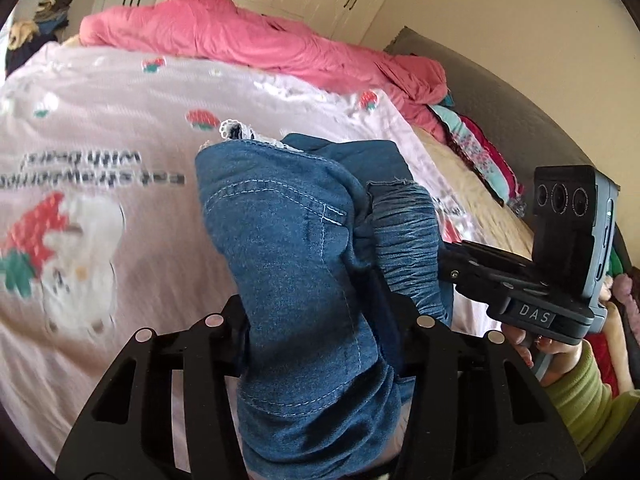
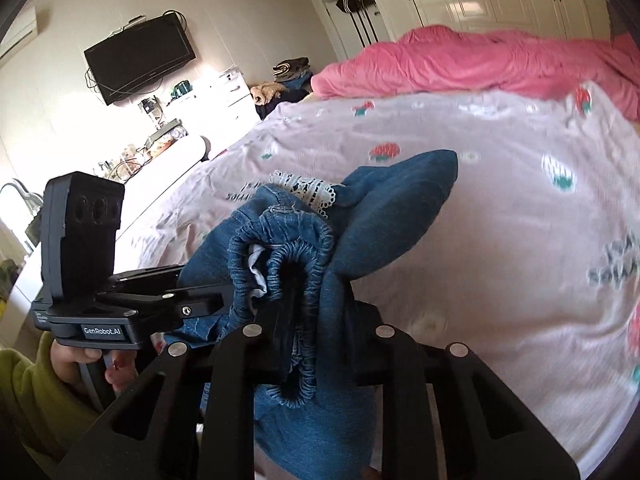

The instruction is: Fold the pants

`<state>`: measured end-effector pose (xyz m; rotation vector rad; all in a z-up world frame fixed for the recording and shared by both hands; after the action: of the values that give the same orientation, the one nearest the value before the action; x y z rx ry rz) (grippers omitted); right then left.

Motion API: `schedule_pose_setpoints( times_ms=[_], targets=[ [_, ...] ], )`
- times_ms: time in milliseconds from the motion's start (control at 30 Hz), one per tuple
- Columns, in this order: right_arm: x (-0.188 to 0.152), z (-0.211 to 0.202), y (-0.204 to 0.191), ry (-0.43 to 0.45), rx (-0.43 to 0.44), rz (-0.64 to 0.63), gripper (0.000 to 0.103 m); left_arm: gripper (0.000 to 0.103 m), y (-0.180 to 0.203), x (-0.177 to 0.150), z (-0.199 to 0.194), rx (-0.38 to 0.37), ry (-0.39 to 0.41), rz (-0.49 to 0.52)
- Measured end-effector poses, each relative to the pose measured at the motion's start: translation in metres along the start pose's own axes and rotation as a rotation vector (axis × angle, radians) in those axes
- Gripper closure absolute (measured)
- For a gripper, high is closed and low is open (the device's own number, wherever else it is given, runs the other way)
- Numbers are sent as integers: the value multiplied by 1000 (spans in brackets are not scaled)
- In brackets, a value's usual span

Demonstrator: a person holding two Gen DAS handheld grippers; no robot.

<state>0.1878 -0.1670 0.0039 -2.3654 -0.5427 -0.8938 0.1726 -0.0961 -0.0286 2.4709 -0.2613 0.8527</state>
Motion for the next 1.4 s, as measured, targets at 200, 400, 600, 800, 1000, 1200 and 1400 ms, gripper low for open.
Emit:
schedule_pose_setpoints(
  times_ms=[200,400,600,800,1000,1200,1400],
  targets=[
    [30,23,9,1,-46,-25,84,63,-18,28,14,50,6,1],
    [43,48,24,-16,-72,-12,84,63,-39,42,36,79,-5,-5],
    [38,72,44,-54,-86,30,83,63,-54,36,57,82,-25,-23],
    [18,93,71,-119,-181,85,73,36,-76,20,78,137,-72,-60],
    [-6,103,99,-166,-245,148,54,30,-84,11,86,145,-88,-68],
    [-10,100,101,-163,-300,147,45,29,-83,11,85,143,-83,-67],
    [-13,89,103,-164,-347,134,35,19,-84,8,77,153,-74,-66]
  ],
)
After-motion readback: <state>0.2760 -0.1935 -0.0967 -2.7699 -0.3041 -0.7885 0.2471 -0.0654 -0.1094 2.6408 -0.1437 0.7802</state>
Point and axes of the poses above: each gripper's, at about its wrist camera, not at the fingertips, and z roughly the way its jaws point, y to its right, x to its top, the point moved 10 cm from there along z, roughly the way its jaws point, and after that the axes turned 4 degrees about -y, right-handed, at the moved point
